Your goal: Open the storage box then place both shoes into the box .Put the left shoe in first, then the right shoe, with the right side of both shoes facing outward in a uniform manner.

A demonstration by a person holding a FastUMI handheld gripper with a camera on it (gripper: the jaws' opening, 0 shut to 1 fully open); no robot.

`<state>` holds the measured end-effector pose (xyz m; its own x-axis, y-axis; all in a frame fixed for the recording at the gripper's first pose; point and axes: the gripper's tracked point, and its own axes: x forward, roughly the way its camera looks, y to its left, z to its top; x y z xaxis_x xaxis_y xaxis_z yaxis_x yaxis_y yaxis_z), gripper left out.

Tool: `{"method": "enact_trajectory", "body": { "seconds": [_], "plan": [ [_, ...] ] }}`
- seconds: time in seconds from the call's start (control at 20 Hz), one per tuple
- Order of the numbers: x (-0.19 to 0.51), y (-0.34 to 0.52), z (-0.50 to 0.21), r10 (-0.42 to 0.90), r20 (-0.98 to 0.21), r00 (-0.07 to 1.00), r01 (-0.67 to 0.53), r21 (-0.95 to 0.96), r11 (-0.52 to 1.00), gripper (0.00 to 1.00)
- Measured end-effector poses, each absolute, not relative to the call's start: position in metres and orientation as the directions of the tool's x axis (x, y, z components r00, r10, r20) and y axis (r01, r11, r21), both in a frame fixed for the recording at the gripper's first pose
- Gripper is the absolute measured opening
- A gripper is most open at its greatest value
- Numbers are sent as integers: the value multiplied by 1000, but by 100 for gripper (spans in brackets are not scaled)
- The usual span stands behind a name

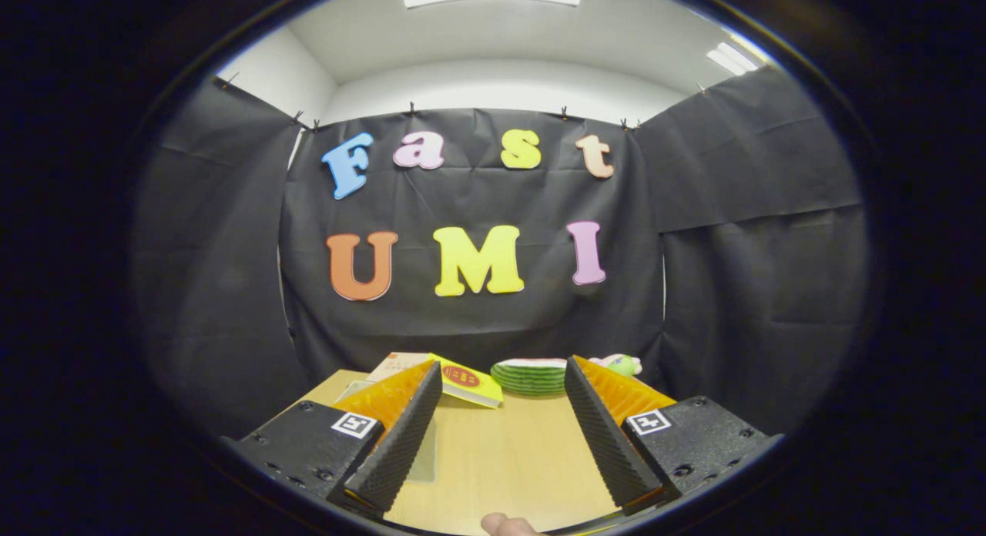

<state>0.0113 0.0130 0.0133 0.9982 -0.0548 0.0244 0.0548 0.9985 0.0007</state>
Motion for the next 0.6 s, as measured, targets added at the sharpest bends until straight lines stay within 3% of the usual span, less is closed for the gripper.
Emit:
{"method": "enact_trajectory", "body": {
  "seconds": [0.6],
  "plan": [
    [10,14,9,-55,40,998,55,6,998,100]
  ]
}}
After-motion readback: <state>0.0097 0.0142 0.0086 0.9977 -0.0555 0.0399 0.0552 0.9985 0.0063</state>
